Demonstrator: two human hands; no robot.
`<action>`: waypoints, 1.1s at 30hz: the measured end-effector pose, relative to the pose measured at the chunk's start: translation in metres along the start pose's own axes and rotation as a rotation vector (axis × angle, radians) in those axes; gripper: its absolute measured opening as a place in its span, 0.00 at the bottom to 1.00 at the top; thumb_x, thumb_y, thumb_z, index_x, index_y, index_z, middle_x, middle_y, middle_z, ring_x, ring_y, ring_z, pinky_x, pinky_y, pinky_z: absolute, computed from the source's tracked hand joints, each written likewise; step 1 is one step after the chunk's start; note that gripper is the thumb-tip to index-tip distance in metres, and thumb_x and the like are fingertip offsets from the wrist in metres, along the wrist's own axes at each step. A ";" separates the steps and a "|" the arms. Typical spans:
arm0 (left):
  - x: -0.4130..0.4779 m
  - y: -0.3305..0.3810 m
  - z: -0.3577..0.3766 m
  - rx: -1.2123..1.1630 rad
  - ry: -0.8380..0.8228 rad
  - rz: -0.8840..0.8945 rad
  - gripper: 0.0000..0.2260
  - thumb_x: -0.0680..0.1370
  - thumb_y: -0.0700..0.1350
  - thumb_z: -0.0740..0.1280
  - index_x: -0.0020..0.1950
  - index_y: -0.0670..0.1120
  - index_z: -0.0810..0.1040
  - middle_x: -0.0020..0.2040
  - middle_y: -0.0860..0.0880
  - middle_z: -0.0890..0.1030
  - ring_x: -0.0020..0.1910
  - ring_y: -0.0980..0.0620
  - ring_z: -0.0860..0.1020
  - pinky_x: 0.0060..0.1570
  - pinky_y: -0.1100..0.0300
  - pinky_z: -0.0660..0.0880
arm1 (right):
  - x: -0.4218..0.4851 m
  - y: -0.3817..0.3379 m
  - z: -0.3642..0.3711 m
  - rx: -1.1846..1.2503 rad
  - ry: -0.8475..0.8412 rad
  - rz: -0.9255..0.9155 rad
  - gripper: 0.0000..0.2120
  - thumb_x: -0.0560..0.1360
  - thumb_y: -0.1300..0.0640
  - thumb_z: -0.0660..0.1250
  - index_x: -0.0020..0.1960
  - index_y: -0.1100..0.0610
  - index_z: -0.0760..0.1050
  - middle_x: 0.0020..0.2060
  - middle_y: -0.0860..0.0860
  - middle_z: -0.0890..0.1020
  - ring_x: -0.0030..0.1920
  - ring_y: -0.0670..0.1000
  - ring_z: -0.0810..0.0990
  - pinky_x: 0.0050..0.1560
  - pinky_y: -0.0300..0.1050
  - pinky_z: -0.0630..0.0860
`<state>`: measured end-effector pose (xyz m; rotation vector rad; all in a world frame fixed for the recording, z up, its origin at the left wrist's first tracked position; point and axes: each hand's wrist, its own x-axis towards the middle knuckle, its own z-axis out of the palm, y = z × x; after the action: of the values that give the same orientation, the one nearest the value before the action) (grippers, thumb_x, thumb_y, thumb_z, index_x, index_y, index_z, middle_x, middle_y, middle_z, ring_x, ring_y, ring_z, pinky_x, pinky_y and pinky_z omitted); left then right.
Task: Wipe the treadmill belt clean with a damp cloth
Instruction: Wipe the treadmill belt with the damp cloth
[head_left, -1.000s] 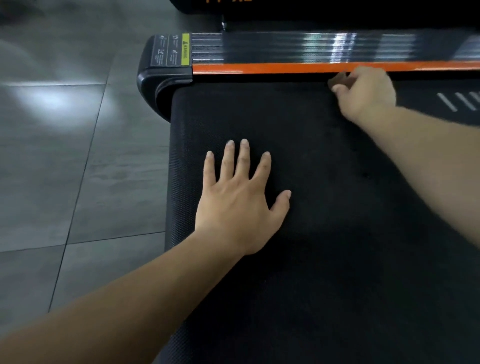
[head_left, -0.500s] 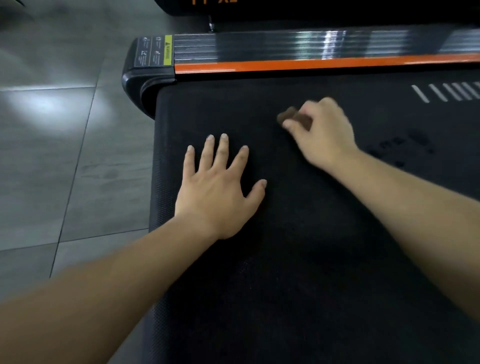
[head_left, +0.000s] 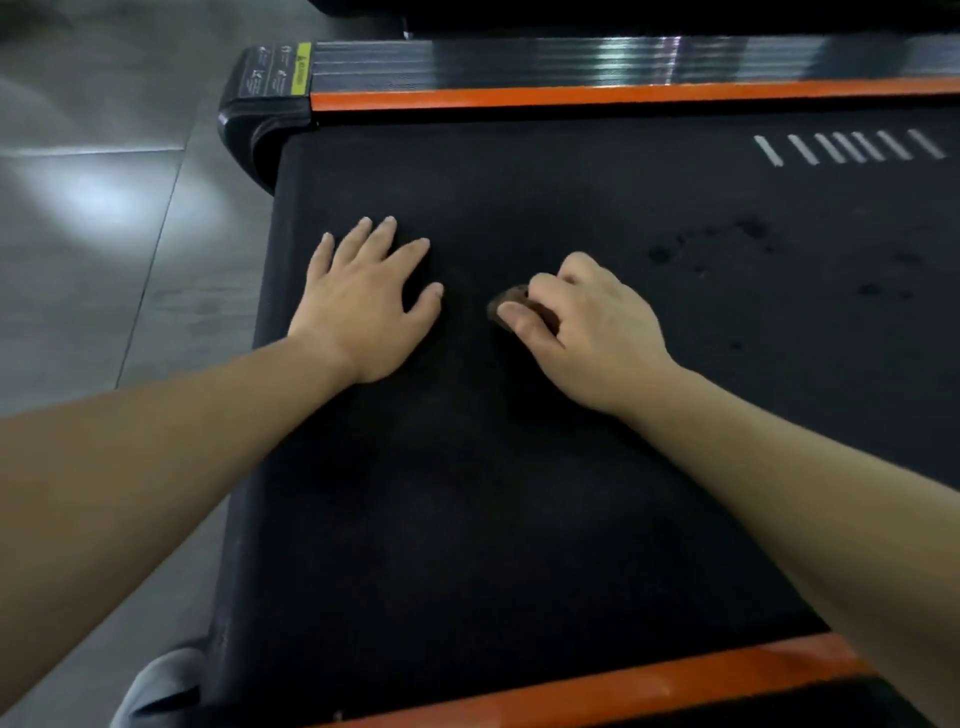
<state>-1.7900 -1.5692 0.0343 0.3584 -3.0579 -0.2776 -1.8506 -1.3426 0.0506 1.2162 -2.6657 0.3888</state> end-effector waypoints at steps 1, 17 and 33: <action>-0.003 0.002 -0.002 -0.015 0.030 -0.002 0.25 0.83 0.60 0.54 0.79 0.52 0.65 0.81 0.45 0.60 0.81 0.45 0.54 0.79 0.44 0.48 | -0.003 0.009 -0.003 -0.032 0.022 -0.009 0.21 0.80 0.37 0.53 0.48 0.52 0.75 0.44 0.49 0.70 0.44 0.52 0.74 0.41 0.45 0.67; -0.094 0.053 0.009 0.122 -0.141 0.033 0.28 0.83 0.61 0.43 0.83 0.56 0.46 0.84 0.48 0.43 0.82 0.47 0.39 0.79 0.45 0.38 | -0.057 0.042 -0.025 0.115 0.006 0.039 0.17 0.79 0.39 0.59 0.48 0.51 0.78 0.44 0.51 0.73 0.48 0.56 0.76 0.45 0.48 0.71; -0.082 0.064 -0.001 0.001 -0.183 -0.044 0.27 0.83 0.61 0.51 0.78 0.47 0.60 0.81 0.40 0.53 0.81 0.39 0.44 0.77 0.35 0.42 | -0.089 0.041 -0.042 0.064 -0.040 0.261 0.11 0.76 0.43 0.68 0.53 0.47 0.81 0.46 0.51 0.75 0.53 0.57 0.75 0.51 0.48 0.71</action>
<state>-1.7247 -1.4886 0.0442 0.4239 -3.2326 -0.3281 -1.8217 -1.2404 0.0600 0.9003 -2.8753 0.4963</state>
